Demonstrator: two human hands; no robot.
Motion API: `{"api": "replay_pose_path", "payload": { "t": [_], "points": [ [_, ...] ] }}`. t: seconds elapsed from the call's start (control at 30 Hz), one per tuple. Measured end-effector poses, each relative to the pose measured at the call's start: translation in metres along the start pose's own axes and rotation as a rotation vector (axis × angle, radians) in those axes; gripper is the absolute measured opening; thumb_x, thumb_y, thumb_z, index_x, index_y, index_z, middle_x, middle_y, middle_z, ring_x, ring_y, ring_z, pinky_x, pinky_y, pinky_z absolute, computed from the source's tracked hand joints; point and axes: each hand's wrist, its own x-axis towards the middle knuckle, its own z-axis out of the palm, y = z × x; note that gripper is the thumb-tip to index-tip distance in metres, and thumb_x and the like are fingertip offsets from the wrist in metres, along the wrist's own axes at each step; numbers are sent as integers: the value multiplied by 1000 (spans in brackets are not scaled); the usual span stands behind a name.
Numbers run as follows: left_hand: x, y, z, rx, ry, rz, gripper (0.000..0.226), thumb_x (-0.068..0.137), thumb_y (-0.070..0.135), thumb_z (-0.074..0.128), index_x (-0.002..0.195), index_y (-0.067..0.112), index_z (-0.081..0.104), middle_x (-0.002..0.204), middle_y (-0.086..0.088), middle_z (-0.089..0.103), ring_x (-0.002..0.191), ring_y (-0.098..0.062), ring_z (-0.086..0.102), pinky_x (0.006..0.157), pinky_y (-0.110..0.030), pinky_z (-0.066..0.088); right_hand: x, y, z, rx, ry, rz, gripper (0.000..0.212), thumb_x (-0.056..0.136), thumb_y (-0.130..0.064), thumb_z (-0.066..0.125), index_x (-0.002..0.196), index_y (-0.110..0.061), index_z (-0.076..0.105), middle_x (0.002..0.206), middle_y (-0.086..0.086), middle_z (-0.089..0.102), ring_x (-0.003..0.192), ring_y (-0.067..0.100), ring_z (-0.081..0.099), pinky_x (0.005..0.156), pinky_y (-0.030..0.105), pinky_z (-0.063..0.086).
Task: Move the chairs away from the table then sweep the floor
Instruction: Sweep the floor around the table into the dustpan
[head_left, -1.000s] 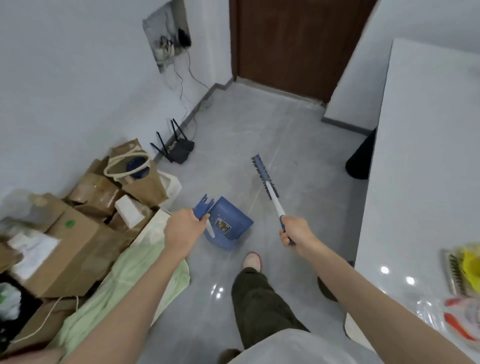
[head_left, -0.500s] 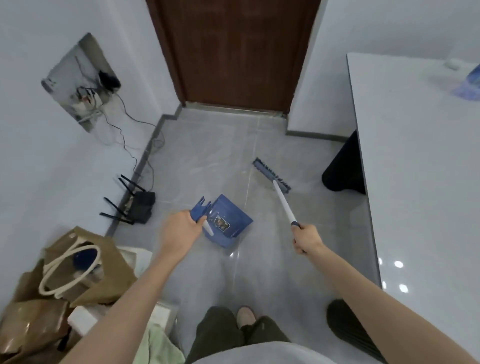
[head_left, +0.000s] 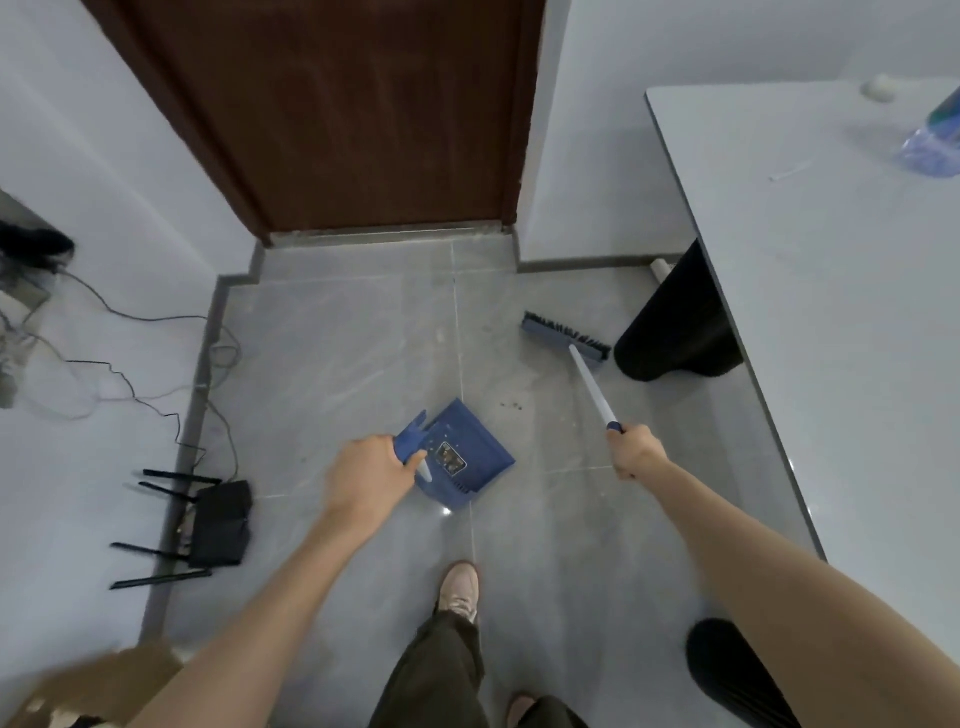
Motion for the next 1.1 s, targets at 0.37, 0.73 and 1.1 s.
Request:
{"api": "replay_pose_path", "payload": {
  "t": [0.37, 0.73, 1.1],
  "points": [
    [66, 3, 2, -10, -87, -123, 36, 88, 49, 54, 103, 19, 66, 86, -6, 71, 81, -30, 66, 56, -26, 35, -2, -1, 5, -95, -155, 106, 15, 96, -13, 38, 97, -2, 48, 60, 10, 48, 42, 21, 43, 39, 21, 33],
    [106, -10, -27, -227, -62, -350, 32, 86, 38, 62, 78, 6, 66, 78, -13, 68, 74, -34, 61, 58, -27, 37, 24, -81, -16, 19, 6, -103, 24, 97, -26, 39, 95, -13, 59, 80, 10, 57, 70, 29, 55, 61, 30, 46],
    [196, -5, -34, -254, -34, -466, 30, 86, 36, 61, 84, 7, 67, 79, -14, 69, 74, -33, 64, 59, -28, 44, 152, -213, -36, -209, -86, -120, 35, 97, -23, 39, 113, 1, 59, 92, 14, 55, 69, 28, 55, 59, 26, 43]
  ]
}}
